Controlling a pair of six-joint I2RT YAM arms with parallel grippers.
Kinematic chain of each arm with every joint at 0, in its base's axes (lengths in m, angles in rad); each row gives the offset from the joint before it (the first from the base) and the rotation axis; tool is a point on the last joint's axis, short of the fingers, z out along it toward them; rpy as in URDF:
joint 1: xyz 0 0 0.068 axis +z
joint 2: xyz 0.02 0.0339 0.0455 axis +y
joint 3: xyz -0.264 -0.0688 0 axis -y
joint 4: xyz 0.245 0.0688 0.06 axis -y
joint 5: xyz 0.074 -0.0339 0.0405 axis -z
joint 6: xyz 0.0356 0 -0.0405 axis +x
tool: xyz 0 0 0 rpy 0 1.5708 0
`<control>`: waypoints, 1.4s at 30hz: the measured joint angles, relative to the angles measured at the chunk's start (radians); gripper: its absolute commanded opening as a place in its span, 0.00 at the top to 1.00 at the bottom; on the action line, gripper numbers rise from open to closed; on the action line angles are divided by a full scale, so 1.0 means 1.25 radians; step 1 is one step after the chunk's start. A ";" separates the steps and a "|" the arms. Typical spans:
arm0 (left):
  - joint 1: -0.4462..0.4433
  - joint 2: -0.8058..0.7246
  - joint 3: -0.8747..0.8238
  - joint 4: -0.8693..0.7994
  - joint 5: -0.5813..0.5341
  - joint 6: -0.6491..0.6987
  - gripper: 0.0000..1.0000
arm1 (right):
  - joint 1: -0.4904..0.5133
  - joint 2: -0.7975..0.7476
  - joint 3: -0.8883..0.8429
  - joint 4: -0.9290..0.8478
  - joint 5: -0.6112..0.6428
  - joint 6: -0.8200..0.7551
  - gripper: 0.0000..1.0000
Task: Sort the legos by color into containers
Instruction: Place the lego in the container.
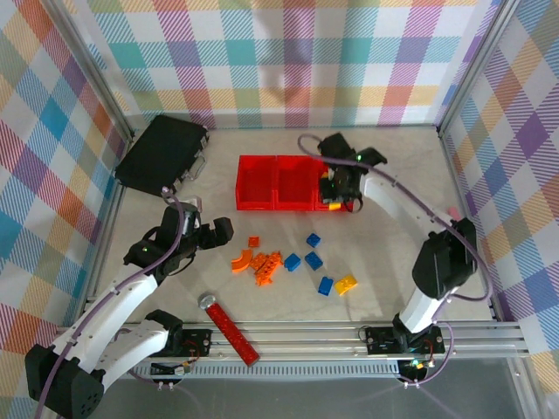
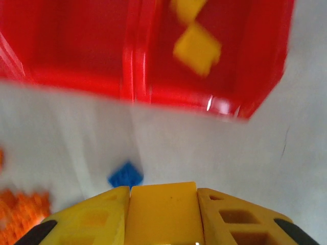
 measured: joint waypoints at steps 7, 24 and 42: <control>0.000 -0.021 0.000 -0.007 -0.001 0.000 0.00 | -0.072 0.251 0.272 0.009 0.005 -0.038 0.76; 0.000 -0.030 0.000 -0.021 -0.014 -0.002 0.00 | -0.096 0.420 0.364 0.005 0.056 -0.092 0.54; 0.000 -0.040 0.000 -0.020 -0.007 -0.002 0.00 | -0.096 0.161 0.178 -0.046 -0.001 -0.022 0.31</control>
